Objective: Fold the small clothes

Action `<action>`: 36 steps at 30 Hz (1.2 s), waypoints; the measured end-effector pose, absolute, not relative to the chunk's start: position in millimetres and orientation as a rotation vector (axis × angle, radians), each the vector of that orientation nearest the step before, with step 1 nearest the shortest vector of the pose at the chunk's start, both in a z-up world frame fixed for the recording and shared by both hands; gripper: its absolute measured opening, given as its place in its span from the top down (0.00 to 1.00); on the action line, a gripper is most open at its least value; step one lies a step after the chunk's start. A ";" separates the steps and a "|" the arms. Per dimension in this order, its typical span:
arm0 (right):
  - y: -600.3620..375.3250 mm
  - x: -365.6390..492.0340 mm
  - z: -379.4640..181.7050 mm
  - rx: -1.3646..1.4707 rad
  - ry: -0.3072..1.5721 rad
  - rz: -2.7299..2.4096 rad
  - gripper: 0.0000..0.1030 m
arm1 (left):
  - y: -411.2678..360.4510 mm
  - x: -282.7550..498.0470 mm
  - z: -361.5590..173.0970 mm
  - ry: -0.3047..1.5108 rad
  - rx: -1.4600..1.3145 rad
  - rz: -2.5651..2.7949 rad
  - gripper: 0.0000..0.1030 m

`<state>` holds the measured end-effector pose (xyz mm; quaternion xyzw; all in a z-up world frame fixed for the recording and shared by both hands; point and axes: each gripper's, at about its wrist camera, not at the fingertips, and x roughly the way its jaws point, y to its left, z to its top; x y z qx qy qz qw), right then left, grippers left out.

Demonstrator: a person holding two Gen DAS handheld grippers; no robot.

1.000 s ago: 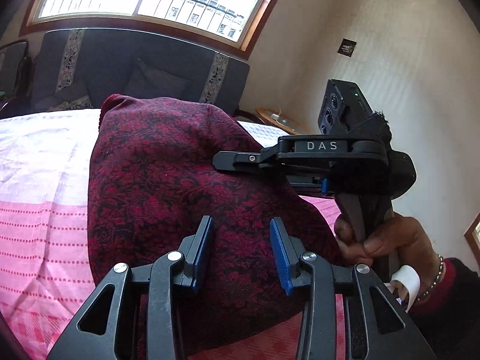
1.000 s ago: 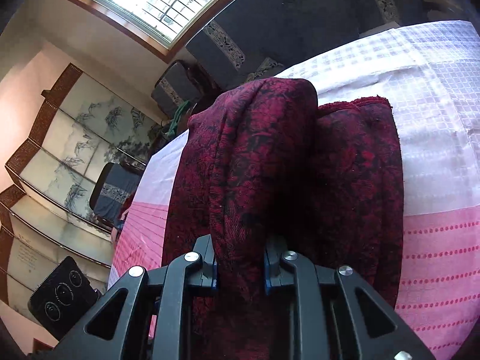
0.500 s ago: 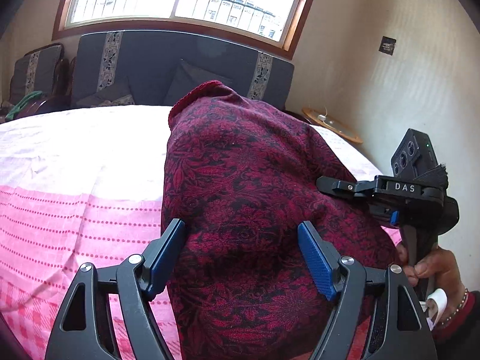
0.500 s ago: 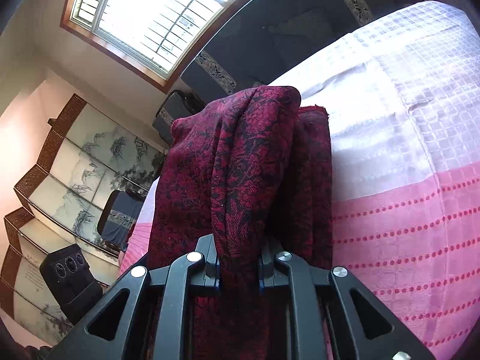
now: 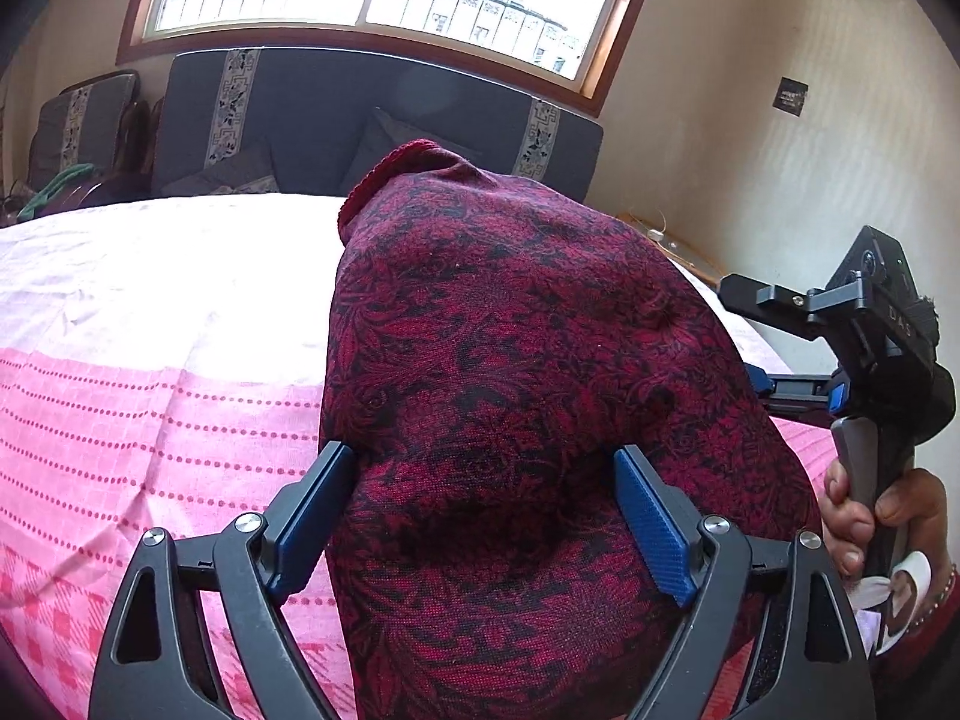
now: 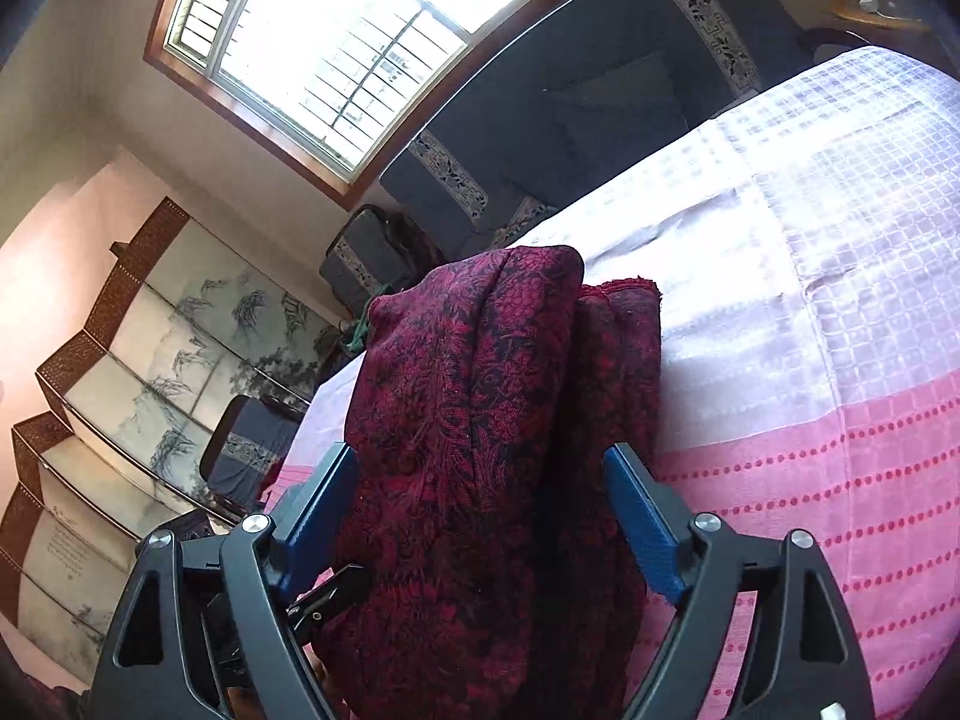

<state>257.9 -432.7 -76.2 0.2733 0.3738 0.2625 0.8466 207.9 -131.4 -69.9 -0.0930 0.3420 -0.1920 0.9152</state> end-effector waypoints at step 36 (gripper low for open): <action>-443.4 265.8 -134.7 0.705 0.918 0.579 0.46 | -119.7 231.0 -95.3 0.888 -0.360 -0.510 0.14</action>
